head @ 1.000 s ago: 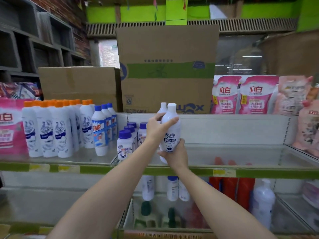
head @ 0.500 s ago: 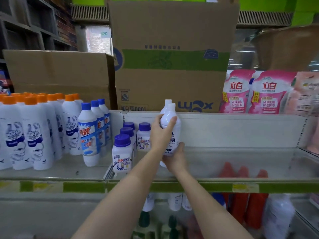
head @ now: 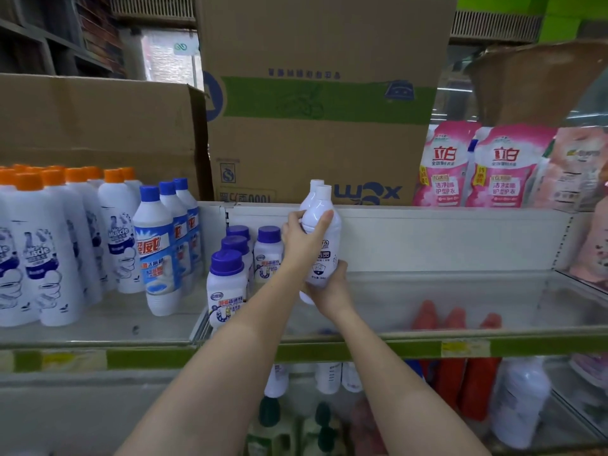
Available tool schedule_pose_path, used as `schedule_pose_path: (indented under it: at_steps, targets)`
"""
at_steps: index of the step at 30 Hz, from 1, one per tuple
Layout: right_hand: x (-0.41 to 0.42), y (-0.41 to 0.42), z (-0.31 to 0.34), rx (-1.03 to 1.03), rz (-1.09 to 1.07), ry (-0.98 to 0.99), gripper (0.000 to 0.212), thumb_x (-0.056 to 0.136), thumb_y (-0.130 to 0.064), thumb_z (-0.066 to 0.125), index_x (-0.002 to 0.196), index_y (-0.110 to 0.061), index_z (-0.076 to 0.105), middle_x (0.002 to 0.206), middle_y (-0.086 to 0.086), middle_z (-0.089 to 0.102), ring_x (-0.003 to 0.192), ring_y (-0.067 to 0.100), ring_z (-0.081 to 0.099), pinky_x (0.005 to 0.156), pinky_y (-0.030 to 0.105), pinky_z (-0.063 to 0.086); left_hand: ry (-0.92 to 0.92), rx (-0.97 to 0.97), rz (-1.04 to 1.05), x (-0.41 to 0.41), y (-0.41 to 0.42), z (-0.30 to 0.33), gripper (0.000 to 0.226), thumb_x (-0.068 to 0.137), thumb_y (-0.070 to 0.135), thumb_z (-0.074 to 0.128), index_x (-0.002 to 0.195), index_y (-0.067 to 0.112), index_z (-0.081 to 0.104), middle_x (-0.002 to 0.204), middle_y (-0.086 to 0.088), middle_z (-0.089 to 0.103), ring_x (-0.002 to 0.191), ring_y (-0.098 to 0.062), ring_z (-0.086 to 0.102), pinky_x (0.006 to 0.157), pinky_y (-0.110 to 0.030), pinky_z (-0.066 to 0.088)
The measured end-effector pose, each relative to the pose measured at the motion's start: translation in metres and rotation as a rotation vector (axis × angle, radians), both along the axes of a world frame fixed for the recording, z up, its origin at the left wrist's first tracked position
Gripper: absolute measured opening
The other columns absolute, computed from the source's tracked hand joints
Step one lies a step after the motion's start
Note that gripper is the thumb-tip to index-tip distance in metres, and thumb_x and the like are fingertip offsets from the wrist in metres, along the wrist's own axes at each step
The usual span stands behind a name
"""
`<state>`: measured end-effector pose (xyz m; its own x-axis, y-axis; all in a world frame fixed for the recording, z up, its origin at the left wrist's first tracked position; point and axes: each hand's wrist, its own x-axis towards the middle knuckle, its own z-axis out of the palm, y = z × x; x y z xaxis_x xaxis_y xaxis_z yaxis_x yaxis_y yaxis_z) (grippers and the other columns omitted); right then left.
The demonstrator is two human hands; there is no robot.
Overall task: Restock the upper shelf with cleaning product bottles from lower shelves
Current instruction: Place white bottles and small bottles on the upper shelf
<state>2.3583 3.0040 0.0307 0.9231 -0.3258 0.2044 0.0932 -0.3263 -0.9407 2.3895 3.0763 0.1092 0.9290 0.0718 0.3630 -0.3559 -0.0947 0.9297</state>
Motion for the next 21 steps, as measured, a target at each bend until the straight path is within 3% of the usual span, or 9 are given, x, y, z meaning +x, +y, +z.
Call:
schedule_pose_path:
  at_steps: [4, 8, 10, 13, 15, 17, 21]
  targets:
    - [-0.002, -0.005, 0.003, 0.012, 0.037, 0.05, 0.08, 0.073, -0.024, 0.088, 0.127, -0.014, 0.03, 0.109, -0.008, 0.059, 0.095, 0.006, 0.06, 0.065, 0.022, 0.047, 0.019, 0.049, 0.011, -0.009, 0.003, 0.008, 0.085, 0.057, 0.086, 0.061, 0.119, 0.029, 0.049, 0.118, 0.003, 0.048, 0.12, -0.022, 0.051, 0.1, -0.049, 0.048]
    - [-0.005, -0.001, 0.012, 0.042, 0.066, 0.179, 0.095, 0.062, -0.042, 0.088, 0.13, -0.009, 0.031, 0.127, 0.003, 0.059, 0.117, 0.026, 0.058, 0.086, 0.036, 0.046, 0.054, 0.125, 0.027, -0.019, 0.004, 0.017, 0.096, 0.054, 0.088, 0.057, 0.126, 0.025, 0.046, 0.12, 0.0, 0.046, 0.122, -0.025, 0.047, 0.101, -0.05, 0.046]
    - [-0.021, 0.002, 0.014, -0.121, 0.039, 0.246, 0.088, 0.075, -0.042, 0.083, 0.138, -0.01, 0.031, 0.134, 0.009, 0.053, 0.122, 0.031, 0.055, 0.088, 0.035, 0.043, 0.074, 0.156, 0.011, -0.023, 0.007, 0.02, 0.098, 0.055, 0.087, 0.059, 0.129, 0.023, 0.046, 0.121, -0.001, 0.05, 0.119, -0.026, 0.052, 0.1, -0.05, 0.048]
    - [-0.044, 0.002, 0.011, -0.346, -0.012, 0.269, 0.076, 0.088, -0.033, 0.073, 0.144, -0.006, 0.03, 0.138, 0.015, 0.048, 0.125, 0.035, 0.052, 0.096, 0.037, 0.045, 0.129, 0.281, -0.062, -0.04, 0.015, 0.024, 0.071, 0.076, 0.068, 0.068, 0.12, 0.015, 0.051, 0.108, -0.003, 0.062, 0.103, -0.024, 0.062, 0.086, -0.04, 0.054]
    - [-0.053, 0.0, 0.01, -0.423, -0.007, 0.242, 0.069, 0.085, -0.034, 0.064, 0.142, -0.007, 0.034, 0.14, 0.015, 0.049, 0.124, 0.036, 0.052, 0.098, 0.037, 0.047, 0.146, 0.409, -0.054, -0.049, 0.022, 0.021, 0.046, 0.086, 0.046, 0.072, 0.11, 0.014, 0.051, 0.099, -0.001, 0.06, 0.095, -0.021, 0.06, 0.076, -0.031, 0.05]
    - [-0.061, -0.01, 0.011, -0.497, 0.005, 0.219, 0.06, 0.083, -0.032, 0.054, 0.138, -0.011, 0.042, 0.135, 0.013, 0.052, 0.118, 0.036, 0.054, 0.096, 0.038, 0.048, 0.14, 0.508, -0.014, -0.06, 0.028, 0.015, 0.038, 0.086, 0.031, 0.075, 0.108, 0.013, 0.049, 0.099, -0.001, 0.056, 0.095, -0.021, 0.056, 0.076, -0.031, 0.048]
    - [-0.096, -0.035, 0.014, -0.501, 0.058, 0.061, 0.026, 0.088, -0.015, 0.054, 0.113, -0.009, 0.054, 0.12, 0.017, 0.057, 0.109, 0.037, 0.056, 0.09, 0.04, 0.048, 0.071, 0.682, 0.048, -0.098, 0.034, 0.005, 0.018, 0.092, 0.025, 0.069, 0.099, 0.012, 0.059, 0.093, 0.0, 0.062, 0.092, -0.021, 0.059, 0.072, -0.027, 0.048]
